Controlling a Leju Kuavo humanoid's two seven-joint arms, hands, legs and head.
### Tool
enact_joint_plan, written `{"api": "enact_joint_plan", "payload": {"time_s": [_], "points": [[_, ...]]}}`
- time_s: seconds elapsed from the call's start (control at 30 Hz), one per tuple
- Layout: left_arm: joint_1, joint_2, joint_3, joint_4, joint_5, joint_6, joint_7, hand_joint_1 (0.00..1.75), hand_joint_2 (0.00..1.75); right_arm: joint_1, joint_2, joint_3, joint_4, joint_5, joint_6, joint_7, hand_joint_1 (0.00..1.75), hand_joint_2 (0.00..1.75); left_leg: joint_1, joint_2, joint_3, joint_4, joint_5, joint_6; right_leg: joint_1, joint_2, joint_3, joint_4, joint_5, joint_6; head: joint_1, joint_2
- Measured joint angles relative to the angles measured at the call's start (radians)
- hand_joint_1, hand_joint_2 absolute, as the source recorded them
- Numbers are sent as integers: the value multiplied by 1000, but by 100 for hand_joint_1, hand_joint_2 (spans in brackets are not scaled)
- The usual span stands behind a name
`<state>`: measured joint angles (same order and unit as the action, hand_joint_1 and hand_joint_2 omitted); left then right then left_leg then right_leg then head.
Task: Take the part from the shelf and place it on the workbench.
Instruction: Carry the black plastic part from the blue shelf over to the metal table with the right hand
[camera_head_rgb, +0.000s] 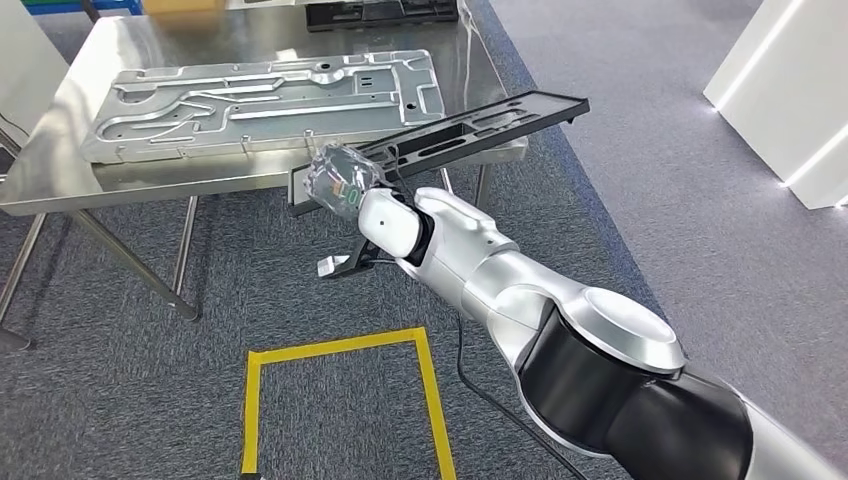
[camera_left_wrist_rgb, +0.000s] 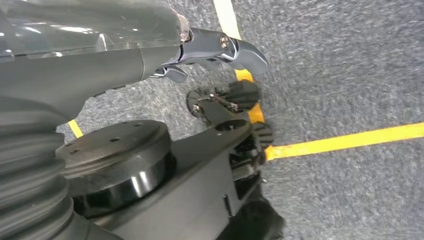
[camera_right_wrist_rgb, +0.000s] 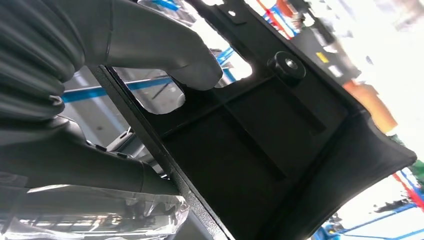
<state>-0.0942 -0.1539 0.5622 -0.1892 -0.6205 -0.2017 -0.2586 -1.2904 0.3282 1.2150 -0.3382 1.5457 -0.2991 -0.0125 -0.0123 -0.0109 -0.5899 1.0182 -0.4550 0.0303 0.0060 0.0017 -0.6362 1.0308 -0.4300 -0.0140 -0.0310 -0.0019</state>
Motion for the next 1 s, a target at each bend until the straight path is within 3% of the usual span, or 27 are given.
{"api": "enact_joint_plan", "payload": {"time_s": [0.1, 0.17, 0.27, 0.3, 0.33, 0.37, 0.4, 0.43, 0.47, 0.5, 0.57, 0.63, 0.7, 0.73, 0.77, 0.83, 0.87, 0.9, 0.93, 0.97, 1.0], "points": [[-2, -1, 0, -1, -6, -3, 2, 0, 175, -24, -2, 3, 6, 0, 4, 12, 175, 175, -1, 3, 13, -3, -14, -14, -4, 2, 22, -19, -12, -6, 0, 0], [-3, -1, 0, -2, -10, -4, 2, 0, 175, -35, -3, 4, 8, 0, 5, 16, 175, 175, 1, 5, -2, 45, -33, -24, -12, 1, 54, -41, -17, -10, 0, 0], [-1, -1, 0, -2, -11, -4, 4, 0, 175, -42, -4, 7, 13, 0, 3, 12, 175, 175, 18, 5, -118, 229, -72, -42, -16, -1, 97, -51, -42, -11, -1, 0], [1, -1, 0, -2, -11, -3, 5, 0, 175, -40, -4, 9, 14, 0, 2, 10, 175, 175, 23, 6, -152, 261, -60, -48, -17, 0, 111, -51, -55, -8, -1, 0], [4, -1, 0, -2, -11, -3, 5, 0, 175, -38, -4, 11, 15, 0, 2, 8, 175, 175, 28, 6, -170, 257, -30, -54, -20, 1, 127, -51, -68, -4, -1, 0], [6, -1, 0, -2, -11, -2, 4, 0, 175, -37, -5, 12, 16, 0, 3, 7, 175, 175, 34, 7, -168, 210, 22, -60, -23, 2, 146, -51, -84, 1, -1, 0], [8, 0, 0, -1, -10, -2, 3, 0, 175, -37, -5, 12, 17, 0, 3, 6, 175, 175, 39, 8, -153, 147, 74, -67, -27, 2, 166, -52, -101, 7, -1, 0], [10, -2, 0, 0, -10, -1, 2, 0, 175, -37, -5, 13, 18, 0, 3, 5, 175, 175, 38, 9, -134, 95, 107, -71, -29, 4, 181, -54, -116, 15, -1, 0], [11, -3, 0, 0, -10, -1, 1, 0, 175, -38, -4, 15, 19, 0, 3, 4, 175, 175, 38, 11, -112, 47, 117, -69, -31, 5, 195, -57, -129, 23, -1, 0], [11, -3, 0, 1, -10, -1, 0, 0, 175, -39, -4, 16, 19, 0, 3, 2, 175, 175, 34, 12, -97, 28, 104, -61, -30, 6, 205, -63, -138, 31, -1, 0], [8, -3, 0, 2, -8, -1, -2, 0, 175, -42, -4, 17, 19, 0, 2, 0, 175, 175, 28, 11, -76, 12, 64, -33, -30, 7, 217, -60, -139, 44, -1, 0], [8, -1, 1, 2, -6, 0, -3, 0, 175, -47, -1, 18, 19, 0, 2, -2, 175, 175, 28, 8, -54, 6, 40, -12, -32, 4, 183, 12, -108, 55, -1, 0], [10, 0, 1, 2, -5, 0, -4, 0, 175, -46, 0, 18, 19, 0, 1, -4, 175, 175, 30, 5, -18, -7, 18, 0, -33, 0, 87, 150, -81, 63, 0, 0], [10, 0, 1, 2, -5, 0, -4, 0, 175, -41, 0, 18, 19, 0, 1, -5, 175, 175, 30, 4, 3, -14, 5, 4, -32, -1, 32, 212, -92, 64, 0, 0], [12, 0, 1, 2, -5, 0, -3, 0, 175, -33, 0, 19, 20, 0, 1, -7, 175, 175, 29, 1, 28, -23, -9, 7, -31, -2, -19, 250, -124, 65, 0, 0], [18, 0, 2, 2, -5, 0, -2, 0, 175, -17, -2, 19, 22, 0, 0, -8, 175, 175, 28, -9, 87, -43, -39, 9, -23, -2, -94, 250, -197, 55, 0, 0], [21, 0, 2, 2, -6, 0, -1, 0, 175, -12, -4, 19, 23, 0, -1, -9, 175, 175, 27, -15, 118, -54, -54, 8, -16, -2, -116, 213, -205, 45, 0, 0], [24, -1, 2, 2, -7, 0, 0, 0, 175, -9, -6, 20, 24, 0, -2, -9, 175, 175, 25, -20, 149, -66, -69, 8, -6, -1, -129, 154, -170, 30, 0, 0], [28, -4, 2, 2, -8, 0, 0, 0, 175, -5, -10, 20, 25, 0, -3, -9, 175, 175, 24, -23, 180, -78, -85, 8, 8, 1, -133, 73, -72, 10, 0, 0], [30, -7, 2, 4, -9, 0, 1, 0, 175, 0, -13, 20, 27, 0, -4, -9, 175, 175, 21, -28, 210, -90, -102, 6, 23, 8, -131, -7, 44, -8, 0, 0], [30, -11, 2, 6, -10, 0, 1, 0, 175, 6, -17, 20, 29, 0, -6, -10, 175, 175, 17, -31, 239, -105, -119, 3, 35, 15, -124, -60, 141, -21, 0, 0]]}}
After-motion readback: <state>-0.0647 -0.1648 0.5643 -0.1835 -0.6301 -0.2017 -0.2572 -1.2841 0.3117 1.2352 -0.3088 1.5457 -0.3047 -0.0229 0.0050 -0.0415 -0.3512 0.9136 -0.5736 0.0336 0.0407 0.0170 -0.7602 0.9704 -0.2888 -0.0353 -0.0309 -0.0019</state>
